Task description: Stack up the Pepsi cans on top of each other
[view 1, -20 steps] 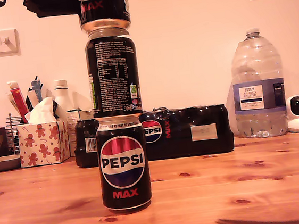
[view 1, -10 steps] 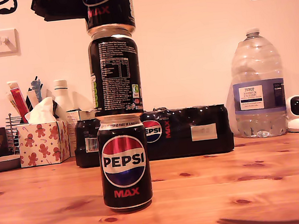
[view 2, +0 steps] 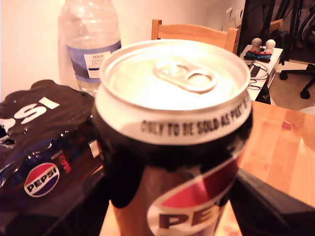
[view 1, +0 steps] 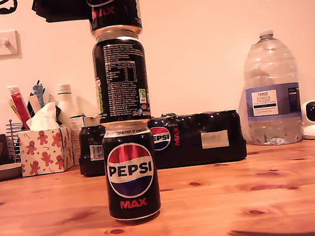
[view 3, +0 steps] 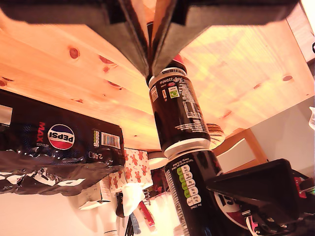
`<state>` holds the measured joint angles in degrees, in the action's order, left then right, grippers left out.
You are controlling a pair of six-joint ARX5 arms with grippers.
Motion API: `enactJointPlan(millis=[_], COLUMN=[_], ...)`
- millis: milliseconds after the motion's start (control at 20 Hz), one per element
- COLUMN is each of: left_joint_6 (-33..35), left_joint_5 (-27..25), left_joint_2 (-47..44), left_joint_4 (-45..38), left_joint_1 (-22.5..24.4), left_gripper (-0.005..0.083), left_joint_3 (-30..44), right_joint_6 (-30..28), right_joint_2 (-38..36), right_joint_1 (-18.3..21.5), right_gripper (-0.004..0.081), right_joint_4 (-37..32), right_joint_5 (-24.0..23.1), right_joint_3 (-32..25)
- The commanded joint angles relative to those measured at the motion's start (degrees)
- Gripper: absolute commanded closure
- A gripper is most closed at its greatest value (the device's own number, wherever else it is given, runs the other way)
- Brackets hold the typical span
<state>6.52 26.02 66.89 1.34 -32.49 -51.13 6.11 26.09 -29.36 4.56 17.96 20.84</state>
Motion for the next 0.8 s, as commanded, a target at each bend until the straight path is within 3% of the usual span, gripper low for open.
enactJointPlan(millis=[0, 650, 750], left_joint_6=[-0.1, 1.6, 1.5], left_joint_5=[0.1, -1.0, -1.1], left_joint_2=[-0.1, -2.0, -2.0], left_joint_4=[1.0, 3.8, 3.7], left_joint_1=[0.1, 0.1, 0.1], left_gripper=[0.0356, 0.0356, 0.0309], left_joint_3=[0.0, 0.0, 0.0], right_joint_6=[0.1, 1.2, 1.4], right_joint_2=[0.2, 0.2, 0.2], right_joint_1=[-0.3, -0.3, -0.3], right_gripper=[0.0783, 0.0783, 0.0783], right_joint_4=[-0.4, -0.3, -0.3], right_joint_5=[0.0, 0.0, 0.0], right_joint_3=[-0.9, -0.9, -0.9])
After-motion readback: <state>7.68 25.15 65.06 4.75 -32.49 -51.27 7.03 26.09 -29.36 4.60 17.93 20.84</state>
